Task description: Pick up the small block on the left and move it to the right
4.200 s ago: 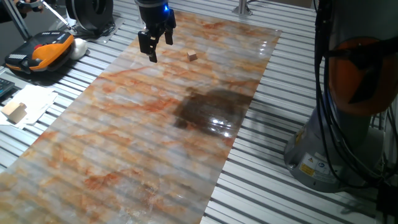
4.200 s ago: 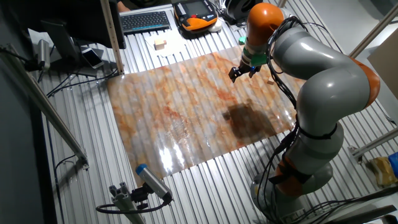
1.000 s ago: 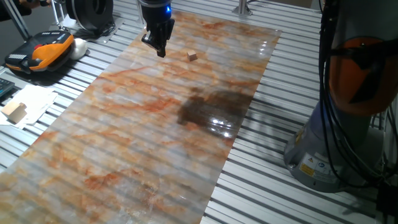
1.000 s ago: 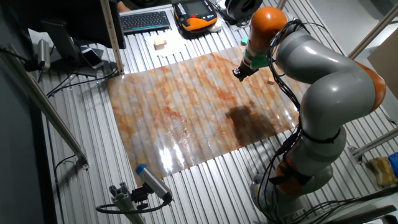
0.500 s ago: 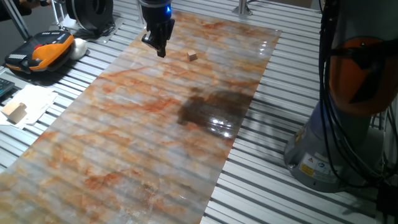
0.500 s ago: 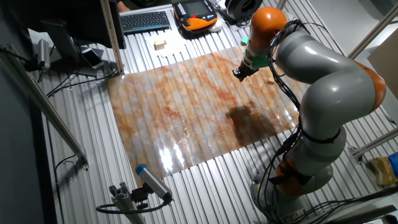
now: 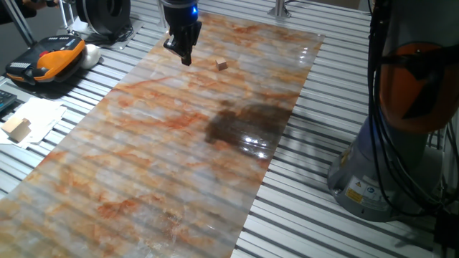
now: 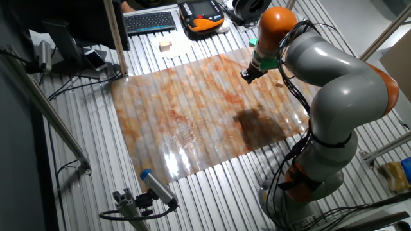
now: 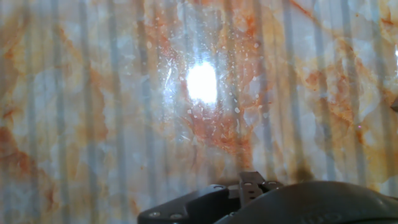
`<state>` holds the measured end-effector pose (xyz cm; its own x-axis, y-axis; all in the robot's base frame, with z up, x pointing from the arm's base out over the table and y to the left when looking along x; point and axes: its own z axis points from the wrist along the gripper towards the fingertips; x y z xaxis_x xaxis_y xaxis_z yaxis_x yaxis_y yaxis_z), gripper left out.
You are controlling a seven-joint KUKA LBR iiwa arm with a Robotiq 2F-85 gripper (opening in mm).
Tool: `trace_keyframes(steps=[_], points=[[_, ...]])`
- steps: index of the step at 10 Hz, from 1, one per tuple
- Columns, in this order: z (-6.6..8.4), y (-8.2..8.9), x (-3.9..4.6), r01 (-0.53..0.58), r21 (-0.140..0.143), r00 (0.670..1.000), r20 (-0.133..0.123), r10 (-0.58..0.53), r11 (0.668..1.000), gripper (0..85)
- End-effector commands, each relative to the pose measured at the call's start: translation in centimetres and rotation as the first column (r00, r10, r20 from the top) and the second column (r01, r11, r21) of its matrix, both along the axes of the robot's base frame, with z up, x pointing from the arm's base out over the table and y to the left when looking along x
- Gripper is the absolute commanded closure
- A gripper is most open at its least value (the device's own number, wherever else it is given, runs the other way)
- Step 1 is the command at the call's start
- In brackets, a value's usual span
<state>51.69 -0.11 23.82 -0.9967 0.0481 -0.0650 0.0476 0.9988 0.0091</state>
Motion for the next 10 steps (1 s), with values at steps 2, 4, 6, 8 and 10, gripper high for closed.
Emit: trace_keyframes(steps=[2,4,6,8,10], points=[[0.0,-0.1,0.01,-0.004,-0.001,1.000,-0.001,0.004,1.000,85.0],[0.2,-0.9,0.03,-0.016,-0.003,1.000,-0.001,0.016,1.000,85.0],[0.3,-1.9,0.26,-0.031,-0.009,1.000,0.001,0.031,0.999,85.0],[0.4,-3.5,0.39,-0.054,-0.017,0.999,0.008,0.054,0.998,85.0],[0.2,-5.5,0.75,-0.080,-0.016,0.997,0.019,0.080,0.997,85.0]])
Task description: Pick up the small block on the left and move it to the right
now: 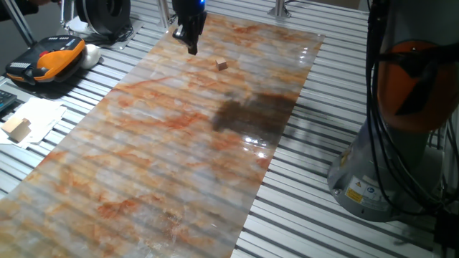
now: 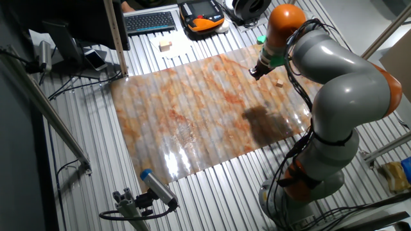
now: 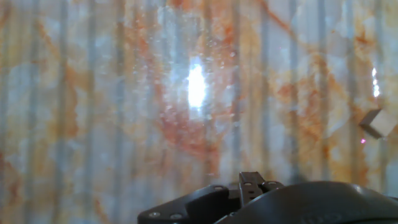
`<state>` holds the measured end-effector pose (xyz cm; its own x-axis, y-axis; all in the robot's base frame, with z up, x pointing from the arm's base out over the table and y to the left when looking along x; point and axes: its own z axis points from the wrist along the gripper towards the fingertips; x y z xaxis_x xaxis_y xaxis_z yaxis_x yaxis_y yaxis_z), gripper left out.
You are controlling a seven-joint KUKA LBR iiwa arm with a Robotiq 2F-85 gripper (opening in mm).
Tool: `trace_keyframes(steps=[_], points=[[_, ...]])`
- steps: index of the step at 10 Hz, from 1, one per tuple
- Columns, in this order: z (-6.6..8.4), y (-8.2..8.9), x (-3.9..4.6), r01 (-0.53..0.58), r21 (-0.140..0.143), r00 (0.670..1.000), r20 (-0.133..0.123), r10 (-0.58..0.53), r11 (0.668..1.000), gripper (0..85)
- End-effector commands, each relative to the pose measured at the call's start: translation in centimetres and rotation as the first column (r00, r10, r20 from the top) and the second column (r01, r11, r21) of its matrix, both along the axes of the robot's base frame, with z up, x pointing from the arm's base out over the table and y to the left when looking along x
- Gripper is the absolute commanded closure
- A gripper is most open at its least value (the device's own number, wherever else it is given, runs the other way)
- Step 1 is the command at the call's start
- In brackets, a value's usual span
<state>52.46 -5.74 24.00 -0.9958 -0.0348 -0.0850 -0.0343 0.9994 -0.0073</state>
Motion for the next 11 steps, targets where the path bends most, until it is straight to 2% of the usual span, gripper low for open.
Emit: trace_keyframes(steps=[1,4,8,11], points=[[0.0,-0.8,0.13,-0.010,-0.002,1.000,0.004,0.010,1.000,85.0],[-0.2,-3.6,0.79,-0.043,0.006,0.999,0.008,0.043,0.999,85.0],[-0.6,-6.3,1.21,-0.071,0.012,0.997,0.013,0.071,0.997,85.0],[-1.0,-7.1,1.30,-0.075,0.009,0.997,0.016,0.075,0.997,85.0]])
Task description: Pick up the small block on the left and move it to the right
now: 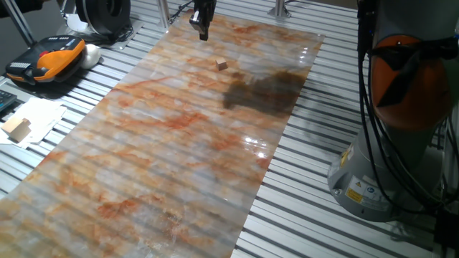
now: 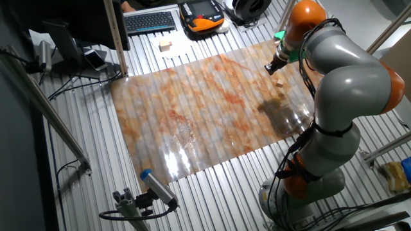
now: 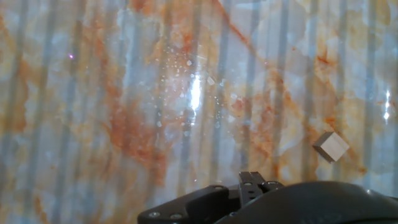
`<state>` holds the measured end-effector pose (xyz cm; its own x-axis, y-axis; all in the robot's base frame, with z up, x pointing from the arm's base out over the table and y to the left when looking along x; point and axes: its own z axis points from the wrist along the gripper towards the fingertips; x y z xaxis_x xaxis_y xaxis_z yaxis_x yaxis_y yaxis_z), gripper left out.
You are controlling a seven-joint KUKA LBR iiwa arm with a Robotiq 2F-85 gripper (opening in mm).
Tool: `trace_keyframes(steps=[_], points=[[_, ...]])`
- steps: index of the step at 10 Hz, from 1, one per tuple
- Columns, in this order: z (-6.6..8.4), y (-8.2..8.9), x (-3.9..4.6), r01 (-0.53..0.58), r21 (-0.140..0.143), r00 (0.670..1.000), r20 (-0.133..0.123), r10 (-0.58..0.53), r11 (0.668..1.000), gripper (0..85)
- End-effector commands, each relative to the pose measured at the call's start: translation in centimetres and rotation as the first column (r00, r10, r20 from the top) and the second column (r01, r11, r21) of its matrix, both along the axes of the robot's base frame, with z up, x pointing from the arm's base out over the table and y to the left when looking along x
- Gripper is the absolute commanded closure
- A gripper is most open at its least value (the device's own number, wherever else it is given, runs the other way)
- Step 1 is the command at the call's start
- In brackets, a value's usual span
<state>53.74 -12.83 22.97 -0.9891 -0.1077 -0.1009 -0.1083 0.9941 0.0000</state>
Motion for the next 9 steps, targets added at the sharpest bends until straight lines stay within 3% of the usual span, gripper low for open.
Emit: trace_keyframes(steps=[1,6,9], points=[[-0.1,-0.1,-0.12,0.001,-0.002,1.000,0.000,-0.001,1.000,85.0],[-1.7,-0.8,-0.63,-0.005,0.000,1.000,0.020,0.005,1.000,85.0],[-2.3,-0.9,-0.74,-0.002,0.008,1.000,0.018,0.002,1.000,85.0]])
